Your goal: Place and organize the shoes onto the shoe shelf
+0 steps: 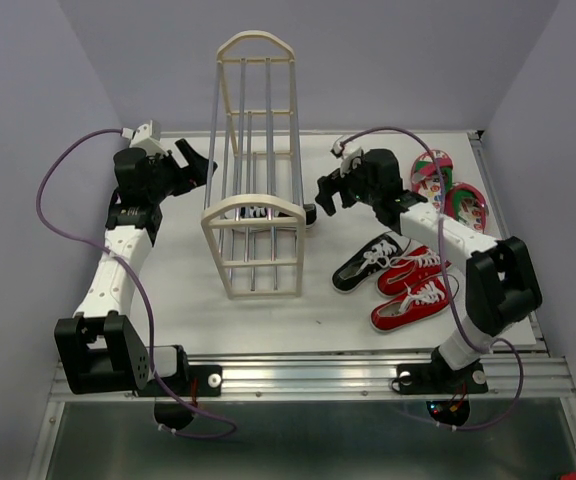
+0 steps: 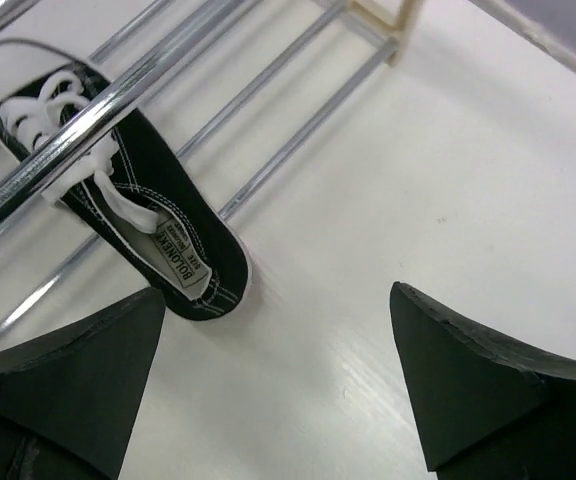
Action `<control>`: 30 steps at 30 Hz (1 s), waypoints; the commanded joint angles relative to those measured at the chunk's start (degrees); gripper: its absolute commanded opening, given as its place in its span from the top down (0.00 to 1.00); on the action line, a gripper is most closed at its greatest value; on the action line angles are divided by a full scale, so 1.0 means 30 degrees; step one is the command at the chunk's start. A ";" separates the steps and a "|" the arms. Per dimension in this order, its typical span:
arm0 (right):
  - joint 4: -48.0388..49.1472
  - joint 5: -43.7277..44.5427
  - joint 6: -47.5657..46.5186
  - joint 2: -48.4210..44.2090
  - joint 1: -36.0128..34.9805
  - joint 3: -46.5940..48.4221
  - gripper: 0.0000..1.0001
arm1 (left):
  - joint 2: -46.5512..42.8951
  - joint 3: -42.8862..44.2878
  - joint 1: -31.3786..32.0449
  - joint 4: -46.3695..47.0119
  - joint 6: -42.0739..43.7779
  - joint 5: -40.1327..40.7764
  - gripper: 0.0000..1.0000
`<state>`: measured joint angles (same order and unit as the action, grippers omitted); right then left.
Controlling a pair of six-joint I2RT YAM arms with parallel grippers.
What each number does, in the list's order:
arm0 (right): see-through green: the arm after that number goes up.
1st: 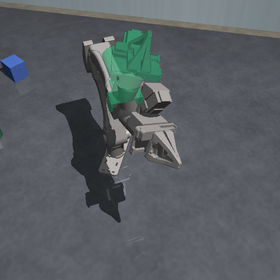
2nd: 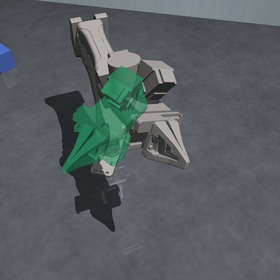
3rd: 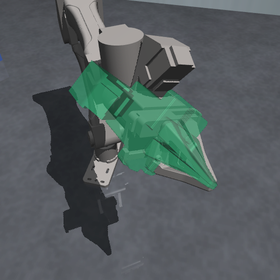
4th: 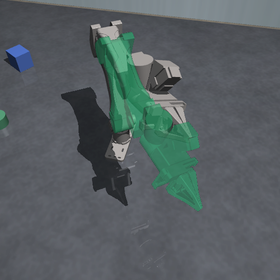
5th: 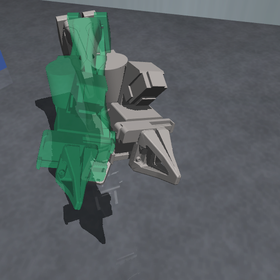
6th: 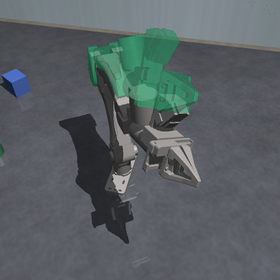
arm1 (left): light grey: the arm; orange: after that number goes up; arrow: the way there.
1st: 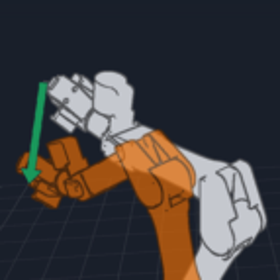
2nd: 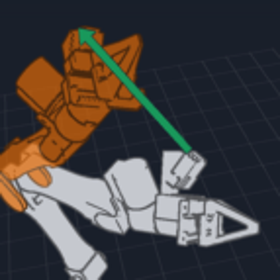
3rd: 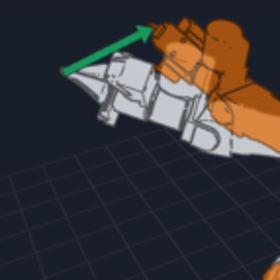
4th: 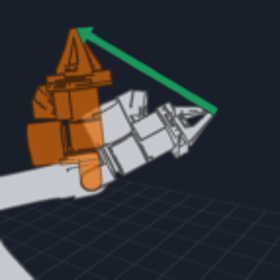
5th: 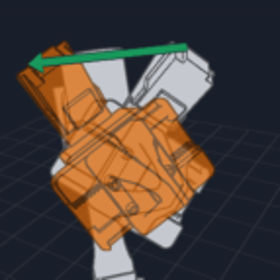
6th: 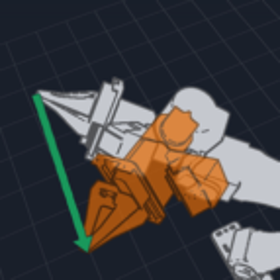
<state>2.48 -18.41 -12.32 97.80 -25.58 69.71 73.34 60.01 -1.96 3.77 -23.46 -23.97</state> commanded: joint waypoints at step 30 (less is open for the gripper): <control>-1.7294 1.6687 2.2270 -0.4064 -0.3953 -0.2846 0.00 | -0.0600 -0.0052 0.0154 0.0911 0.0322 -0.0244 0.01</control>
<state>-46.09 30.30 50.87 87.74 -37.21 62.78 73.32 60.01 -1.89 3.88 -23.20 -23.64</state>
